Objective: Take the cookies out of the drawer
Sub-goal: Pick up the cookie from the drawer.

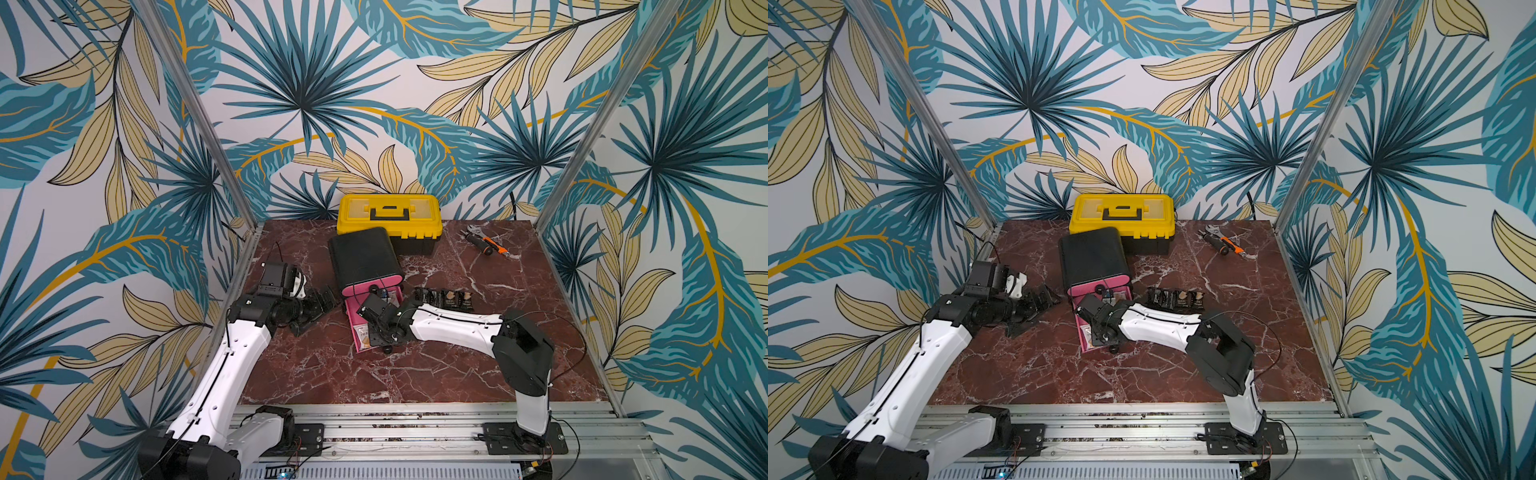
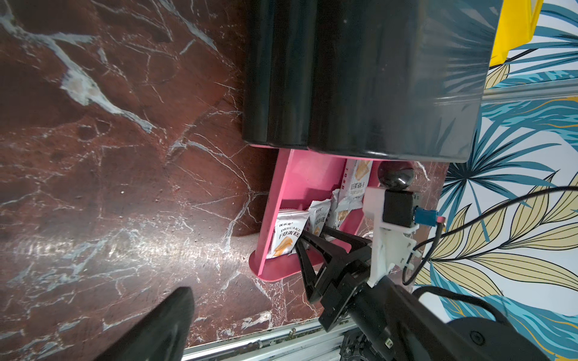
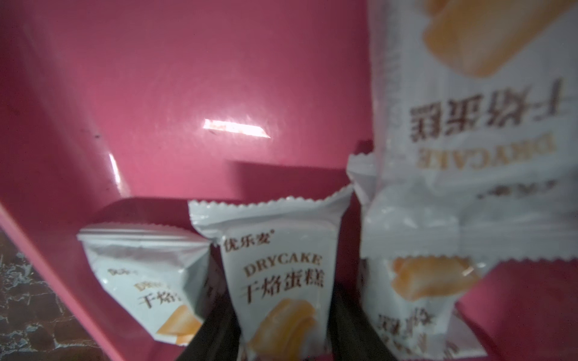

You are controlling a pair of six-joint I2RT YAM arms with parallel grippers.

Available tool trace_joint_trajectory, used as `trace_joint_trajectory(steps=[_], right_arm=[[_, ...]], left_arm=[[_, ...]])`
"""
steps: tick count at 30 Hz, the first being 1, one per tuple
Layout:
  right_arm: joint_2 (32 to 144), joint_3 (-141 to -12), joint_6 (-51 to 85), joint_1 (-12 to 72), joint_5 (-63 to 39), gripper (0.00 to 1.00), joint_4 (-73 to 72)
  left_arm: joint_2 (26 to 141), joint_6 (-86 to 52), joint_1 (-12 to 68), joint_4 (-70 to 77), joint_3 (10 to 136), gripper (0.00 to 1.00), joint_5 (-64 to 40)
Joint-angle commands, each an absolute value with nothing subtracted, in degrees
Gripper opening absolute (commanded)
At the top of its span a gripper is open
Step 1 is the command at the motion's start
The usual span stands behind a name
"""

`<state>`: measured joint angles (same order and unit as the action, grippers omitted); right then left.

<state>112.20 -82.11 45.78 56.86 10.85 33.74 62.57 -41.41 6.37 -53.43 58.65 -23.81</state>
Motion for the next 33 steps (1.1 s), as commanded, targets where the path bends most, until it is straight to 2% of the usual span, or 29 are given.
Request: trace_joint_trajectory(steps=[1, 7, 14, 24, 33], right_arm=[[113.3, -82.8, 44.9, 56.8, 10.3, 0.48, 32.9], [111.9, -82.5, 43.5, 56.7, 10.9, 0.39, 32.8], [105.5, -80.4, 42.8, 56.7, 11.5, 0.28, 33.1], [96.2, -78.1, 42.4, 56.8, 12.0, 0.24, 36.9], [84.9, -72.7, 40.9, 56.1, 17.6, 0.23, 42.4]], left_arm=[[61.4, -40.9, 5.9, -54.5, 59.7, 1.00, -23.8], [61.4, -40.6, 5.9, -55.5, 61.4, 1.00, -22.9], [62.3, -39.6, 6.0, -56.6, 66.3, 1.00, -21.6], [63.5, -40.7, 7.4, -55.4, 69.3, 1.00, -21.5], [67.0, -43.0, 16.2, -53.7, 73.3, 1.00, -18.2]])
